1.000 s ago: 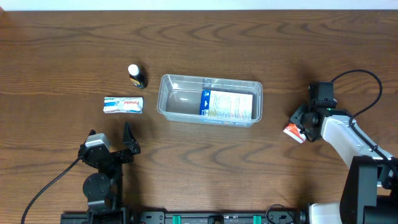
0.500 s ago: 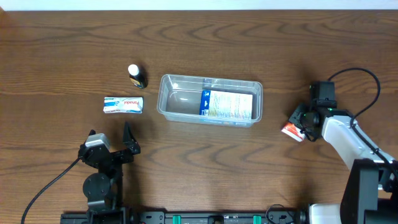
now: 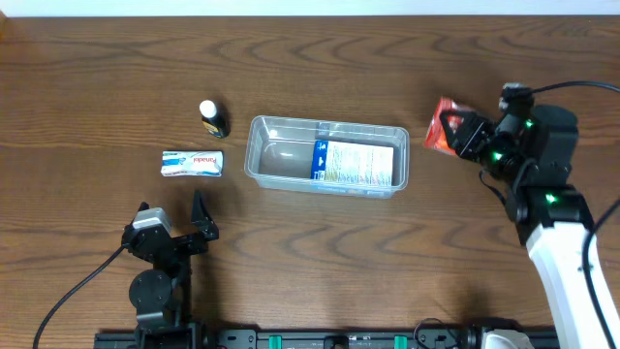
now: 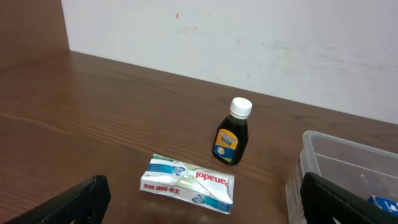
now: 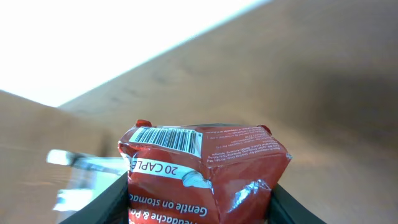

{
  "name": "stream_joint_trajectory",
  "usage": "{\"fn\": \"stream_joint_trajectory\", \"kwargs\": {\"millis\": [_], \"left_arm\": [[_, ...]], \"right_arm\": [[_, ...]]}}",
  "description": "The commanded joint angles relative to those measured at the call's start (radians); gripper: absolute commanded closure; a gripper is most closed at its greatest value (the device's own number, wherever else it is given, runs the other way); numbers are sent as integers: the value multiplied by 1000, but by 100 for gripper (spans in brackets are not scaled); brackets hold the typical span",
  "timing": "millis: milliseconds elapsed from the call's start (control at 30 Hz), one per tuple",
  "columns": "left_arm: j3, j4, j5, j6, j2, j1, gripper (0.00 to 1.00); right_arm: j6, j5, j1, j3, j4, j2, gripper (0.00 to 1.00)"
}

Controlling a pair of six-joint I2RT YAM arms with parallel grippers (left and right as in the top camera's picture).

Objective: Pack container
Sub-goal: 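Lift the red packet and carry it over the container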

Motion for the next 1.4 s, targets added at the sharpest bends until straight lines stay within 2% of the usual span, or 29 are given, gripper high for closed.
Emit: {"fn": "stream_joint_trajectory", "kwargs": {"millis": [0, 167, 367, 567, 867, 1367], "left_arm": [[-19, -37, -12, 17, -7, 4, 2], [-19, -37, -12, 17, -7, 4, 2], [-19, -37, -13, 17, -7, 4, 2], [-19, -37, -13, 17, -7, 4, 2], [-19, -37, -13, 17, -7, 4, 2], [-19, -37, -12, 17, -7, 4, 2]], "right_arm": [[72, -91, 79, 17, 76, -45, 56], [86, 79, 304, 17, 227, -13, 55], [86, 371, 610, 17, 394, 140, 55], [93, 662, 784, 17, 537, 320, 53], [114, 730, 832, 17, 767, 524, 59], [172, 724, 833, 58, 818, 618, 60]]}}
